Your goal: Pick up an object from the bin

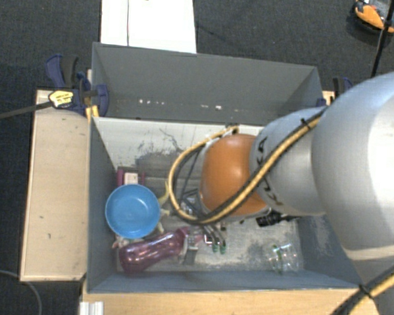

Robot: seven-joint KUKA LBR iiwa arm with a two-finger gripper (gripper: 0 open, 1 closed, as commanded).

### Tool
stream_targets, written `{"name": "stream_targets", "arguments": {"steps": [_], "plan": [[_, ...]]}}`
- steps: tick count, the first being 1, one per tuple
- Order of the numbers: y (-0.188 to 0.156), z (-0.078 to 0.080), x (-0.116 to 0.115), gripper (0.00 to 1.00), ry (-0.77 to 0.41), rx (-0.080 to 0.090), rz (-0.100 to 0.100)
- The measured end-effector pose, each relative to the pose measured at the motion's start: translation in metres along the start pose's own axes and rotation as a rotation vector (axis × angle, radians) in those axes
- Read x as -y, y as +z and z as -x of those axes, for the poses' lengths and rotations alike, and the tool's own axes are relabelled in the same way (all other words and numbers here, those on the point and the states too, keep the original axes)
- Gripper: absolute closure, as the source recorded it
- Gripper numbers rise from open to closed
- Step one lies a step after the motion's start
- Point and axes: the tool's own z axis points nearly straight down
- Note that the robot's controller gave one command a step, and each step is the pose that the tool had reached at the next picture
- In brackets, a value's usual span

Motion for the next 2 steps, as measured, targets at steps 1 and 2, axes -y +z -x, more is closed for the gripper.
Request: {"name": "stream_targets", "arguments": {"steps": [1, 2], "plan": [[0.0111, -0.0178, -0.0159, 1.0, -0.193, 0.004, -0.001], [0.0111, -0.0178, -0.0159, 1.0, -0.192, 0.004, -0.001]]}}
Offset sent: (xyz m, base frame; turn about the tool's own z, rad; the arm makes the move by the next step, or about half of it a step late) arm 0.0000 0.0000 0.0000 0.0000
